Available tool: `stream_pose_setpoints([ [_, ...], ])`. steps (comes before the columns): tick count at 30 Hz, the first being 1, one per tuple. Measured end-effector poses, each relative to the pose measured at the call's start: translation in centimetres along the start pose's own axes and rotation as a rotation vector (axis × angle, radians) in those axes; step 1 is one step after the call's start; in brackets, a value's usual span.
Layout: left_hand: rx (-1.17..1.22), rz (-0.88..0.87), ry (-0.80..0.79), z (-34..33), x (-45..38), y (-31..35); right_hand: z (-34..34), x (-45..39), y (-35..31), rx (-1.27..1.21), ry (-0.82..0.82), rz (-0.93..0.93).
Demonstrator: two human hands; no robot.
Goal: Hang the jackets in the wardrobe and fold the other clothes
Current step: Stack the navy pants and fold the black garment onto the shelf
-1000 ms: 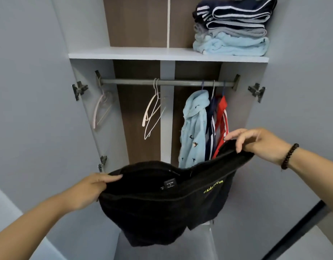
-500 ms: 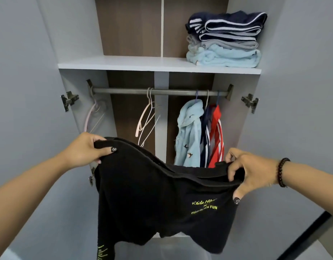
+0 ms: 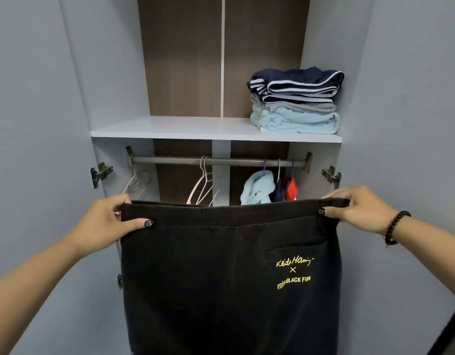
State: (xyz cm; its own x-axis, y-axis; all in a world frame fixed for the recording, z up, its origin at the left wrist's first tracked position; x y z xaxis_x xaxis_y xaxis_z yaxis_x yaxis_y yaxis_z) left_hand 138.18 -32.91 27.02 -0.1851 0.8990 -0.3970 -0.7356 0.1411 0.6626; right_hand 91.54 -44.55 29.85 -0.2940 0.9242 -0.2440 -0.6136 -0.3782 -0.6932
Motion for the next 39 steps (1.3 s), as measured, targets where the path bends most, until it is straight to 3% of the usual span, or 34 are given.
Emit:
stream_pose_setpoints([
  [4, -0.021, 0.064, -0.020, -0.3, -0.5, 0.7, 1.7, -1.6, -0.3, 0.062, 0.103, -0.076],
  [10, 0.210, 0.243, -0.356, -5.5, 0.5, -0.5, 1.2, -3.5, 0.5, 0.243, 0.150, -0.151],
  [17, 0.449, 0.558, -0.142, -11.3, 1.2, -4.5, -4.3, -3.3, 3.5, 0.199, 0.081, -0.230],
  [21, 0.451, 0.637, -0.129, -14.8, 1.3, -4.2, -8.0, -2.1, 5.1, 0.203, -0.016, -0.373],
  [29, 0.398, 0.333, -0.170, -17.4, -0.3, 3.1, -12.6, -0.5, -1.6, -0.301, -0.095, -0.275],
  [33, 0.614, 0.190, -0.289, -17.8, 0.2, 7.9, -13.5, -0.3, -5.5, -0.633, -0.117, -0.270],
  [36, 0.666, 0.062, -0.386, -17.3, 0.6, 10.6, -14.2, 0.1, -7.5, -0.821, -0.238, -0.300],
  [39, 0.543, 0.007, -0.396, -16.4, 0.9, 11.6, -14.4, 1.0, -9.0, -0.977, -0.378, -0.297],
])
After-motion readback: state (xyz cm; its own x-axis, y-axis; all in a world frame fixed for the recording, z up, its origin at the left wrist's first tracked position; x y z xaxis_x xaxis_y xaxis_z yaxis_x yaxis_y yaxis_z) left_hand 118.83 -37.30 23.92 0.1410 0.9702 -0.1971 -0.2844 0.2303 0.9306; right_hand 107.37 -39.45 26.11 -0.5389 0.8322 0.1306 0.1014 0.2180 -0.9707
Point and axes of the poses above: each hand's wrist, its own x-axis away from the middle knuckle, its own z-axis out of the back of the hand, y = z × x, the point moved 10 cm from there along -x, towards the middle knuckle, and after that the axes turned 7 degrees about -x, right-handed, at the moved point
